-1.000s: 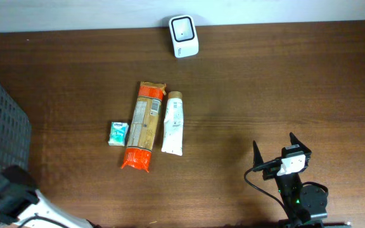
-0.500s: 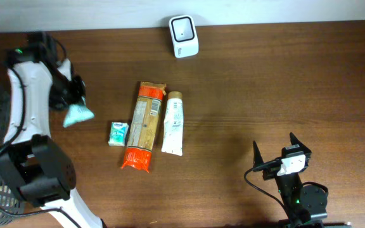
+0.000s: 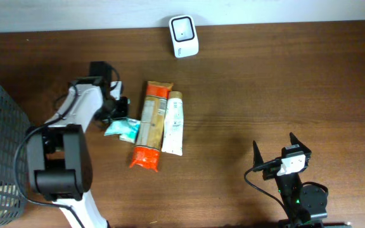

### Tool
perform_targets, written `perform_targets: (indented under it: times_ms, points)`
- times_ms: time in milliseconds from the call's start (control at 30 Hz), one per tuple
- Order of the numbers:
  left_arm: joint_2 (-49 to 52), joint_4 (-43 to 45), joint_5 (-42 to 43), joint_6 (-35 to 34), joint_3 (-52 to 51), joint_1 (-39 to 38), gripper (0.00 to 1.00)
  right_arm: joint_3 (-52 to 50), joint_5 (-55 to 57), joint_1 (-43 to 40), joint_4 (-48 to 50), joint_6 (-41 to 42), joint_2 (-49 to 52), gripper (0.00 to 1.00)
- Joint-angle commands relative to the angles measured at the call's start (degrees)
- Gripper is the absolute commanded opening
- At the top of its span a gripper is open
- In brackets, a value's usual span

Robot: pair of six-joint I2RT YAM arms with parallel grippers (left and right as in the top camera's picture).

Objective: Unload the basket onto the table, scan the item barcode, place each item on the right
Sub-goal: 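Place the green wipes pouch beside the Kleenex pack with left gripper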

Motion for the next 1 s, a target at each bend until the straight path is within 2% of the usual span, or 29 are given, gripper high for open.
perform_targets:
  times_ms: [0,33,100,167,200,233,300,400,433,467,600,633,700,767,867,967]
  points:
    - [-0.87,1.01,1.73,0.66,-0.17,-4.09,0.26,-0.42,0.52,-0.37,-0.07,0.48,-0.37,0.99]
    - [-0.87,0.98,1.75,0.66,-0.17,-4.55,0.35,-0.42,0.52,-0.37,-0.07,0.48,-0.37,0.99]
    - [-0.87,0.98,1.75,0.63,-0.17,-4.74,0.61,-0.42,0.52,-0.37,-0.07,0.48,-0.37,0.99]
    - [-1.01,0.50,1.77,0.61,0.35,-4.55,0.78,-0.42,0.52,-0.37,-0.07,0.48,-0.37,0.99]
    - [-1.16,-0.59,1.75,0.63,1.42,-4.26,0.81,-0.42,0.52,-0.37,-0.07,0.48,-0.37,0.99]
    - [-1.53,-2.95,1.75,0.66,3.91,-3.63,0.81,-0.42,0.52,-0.37,-0.07,0.48,-0.37,0.99]
    - [-3.78,-10.99,1.51,0.68,15.08,-1.01,0.82,-0.42,0.52,-0.37,-0.07,0.48,-0.37,0.99]
    - [-5.99,-16.17,1.33,0.72,25.86,1.09,0.82,-0.42,0.52,-0.37,-0.07,0.48,-0.37,0.99]
    - [-7.10,-18.56,1.22,1.09,32.13,2.34,0.91,-0.42,0.52,-0.37,-0.07,0.48,-0.37,0.99]
    - [-8.11,-20.24,0.98,2.69,37.40,3.54,0.92,-0.42,0.52,-0.37,-0.07,0.48,-0.37,0.99]
    - [-11.67,-24.30,-8.33,1.68,49.33,9.73,0.92,-0.42,0.52,-0.37,-0.07,0.48,-0.37,0.99]
    - [-13.49,-25.29,-8.79,-1.09,51.25,15.41,0.92,-0.42,0.52,-0.37,-0.07,0.48,-0.37,0.99]
    - [-14.53,-26.56,-8.79,-3.04,51.25,21.22,0.91,-0.42,0.52,-0.37,-0.07,0.48,-0.37,0.99]
    - [-14.27,-29.57,-8.81,-5.31,51.04,31.67,0.87,-0.42,0.52,-0.37,-0.07,0.48,-0.37,0.99]
    - [-14.16,-31.82,-8.79,-7.32,50.23,42.77,0.86,-0.42,0.52,-0.37,-0.07,0.48,-0.37,0.99]
    - [-14.16,-31.78,-8.76,-9.90,46.58,50.01,0.87,-0.42,0.52,-0.37,-0.07,0.48,-0.37,0.99]
